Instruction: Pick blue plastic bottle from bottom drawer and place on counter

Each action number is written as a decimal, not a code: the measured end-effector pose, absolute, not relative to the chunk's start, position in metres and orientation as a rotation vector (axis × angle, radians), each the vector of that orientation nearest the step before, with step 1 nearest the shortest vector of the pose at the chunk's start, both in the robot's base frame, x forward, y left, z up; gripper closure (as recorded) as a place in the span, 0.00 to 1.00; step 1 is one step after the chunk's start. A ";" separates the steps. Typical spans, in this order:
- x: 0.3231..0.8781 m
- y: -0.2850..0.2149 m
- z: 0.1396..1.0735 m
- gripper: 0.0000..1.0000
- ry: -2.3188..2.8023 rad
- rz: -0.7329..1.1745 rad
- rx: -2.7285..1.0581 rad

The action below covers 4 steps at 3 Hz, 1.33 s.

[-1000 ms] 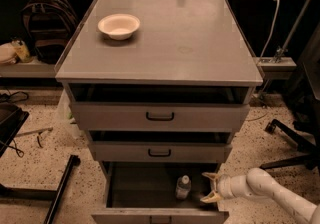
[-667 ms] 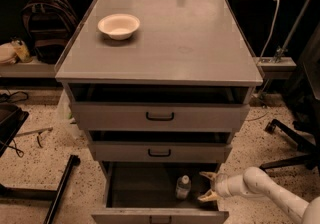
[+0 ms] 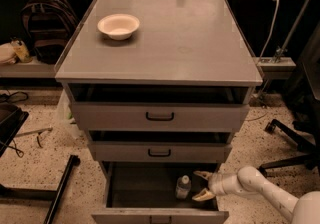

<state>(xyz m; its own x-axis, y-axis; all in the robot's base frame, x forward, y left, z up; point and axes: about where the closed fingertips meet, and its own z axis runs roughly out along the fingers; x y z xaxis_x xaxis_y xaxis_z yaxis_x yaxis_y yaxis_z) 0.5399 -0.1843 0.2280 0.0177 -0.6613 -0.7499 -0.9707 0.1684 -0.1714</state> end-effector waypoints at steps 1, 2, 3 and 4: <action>0.538 -0.170 0.225 0.33 1.702 0.579 -1.559; 0.540 -0.157 0.221 0.31 1.671 0.609 -1.550; 0.547 -0.145 0.217 0.31 1.632 0.629 -1.543; 0.556 -0.131 0.212 0.32 1.598 0.652 -1.540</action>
Offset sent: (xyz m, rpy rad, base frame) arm 0.0044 0.0352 -0.0092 0.0929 0.0005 0.0414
